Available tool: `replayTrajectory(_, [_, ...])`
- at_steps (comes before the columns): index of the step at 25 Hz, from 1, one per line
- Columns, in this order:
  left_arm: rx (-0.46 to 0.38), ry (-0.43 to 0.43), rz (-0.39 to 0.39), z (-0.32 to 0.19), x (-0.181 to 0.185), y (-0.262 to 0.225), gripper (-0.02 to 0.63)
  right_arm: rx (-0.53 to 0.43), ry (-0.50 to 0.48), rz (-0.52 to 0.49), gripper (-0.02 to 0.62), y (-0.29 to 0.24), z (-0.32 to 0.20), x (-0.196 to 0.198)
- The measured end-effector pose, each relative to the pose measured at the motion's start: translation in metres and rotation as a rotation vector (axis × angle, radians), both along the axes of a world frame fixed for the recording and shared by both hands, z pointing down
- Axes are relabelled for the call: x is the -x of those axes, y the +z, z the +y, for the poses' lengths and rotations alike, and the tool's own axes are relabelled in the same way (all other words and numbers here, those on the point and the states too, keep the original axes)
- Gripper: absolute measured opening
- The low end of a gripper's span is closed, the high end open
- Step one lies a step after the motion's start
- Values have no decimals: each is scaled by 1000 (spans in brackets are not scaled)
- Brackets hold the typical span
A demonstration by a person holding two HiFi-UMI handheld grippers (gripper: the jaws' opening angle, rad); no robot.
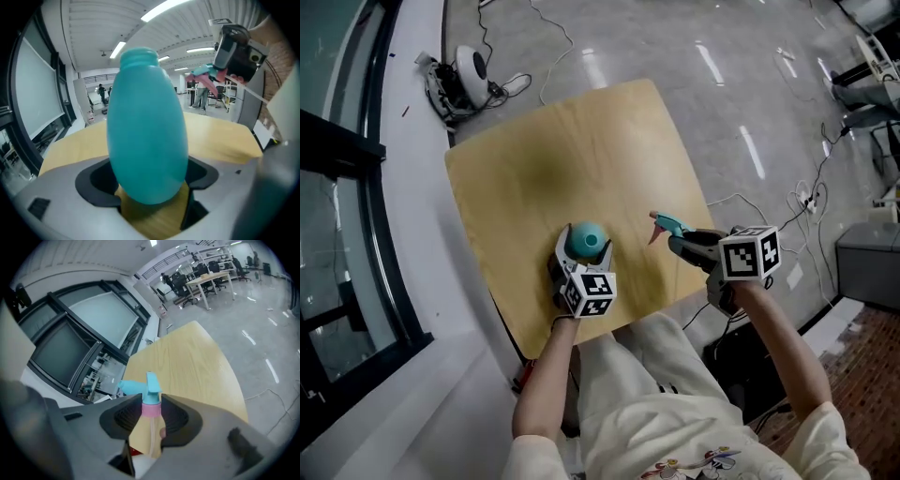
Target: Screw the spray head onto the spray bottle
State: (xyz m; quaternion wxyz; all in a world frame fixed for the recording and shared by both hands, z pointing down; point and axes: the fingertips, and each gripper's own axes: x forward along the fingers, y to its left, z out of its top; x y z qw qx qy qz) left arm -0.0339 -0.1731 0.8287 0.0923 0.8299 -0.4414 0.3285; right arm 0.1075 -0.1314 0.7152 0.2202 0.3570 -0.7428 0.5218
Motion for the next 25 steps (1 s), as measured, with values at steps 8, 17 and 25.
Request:
replayTrajectory(8, [110, 196, -44, 53, -25, -133, 419, -554, 43, -272, 130, -212, -44, 19])
replayTrajectory(17, [231, 232, -125, 101, -10, -240, 419, -963, -171, -526, 130, -408, -3, 70])
replayTrajectory(25, [172, 282, -83, 109, -12, -310, 419, -1024, -355, -570, 130, -420, 32, 108])
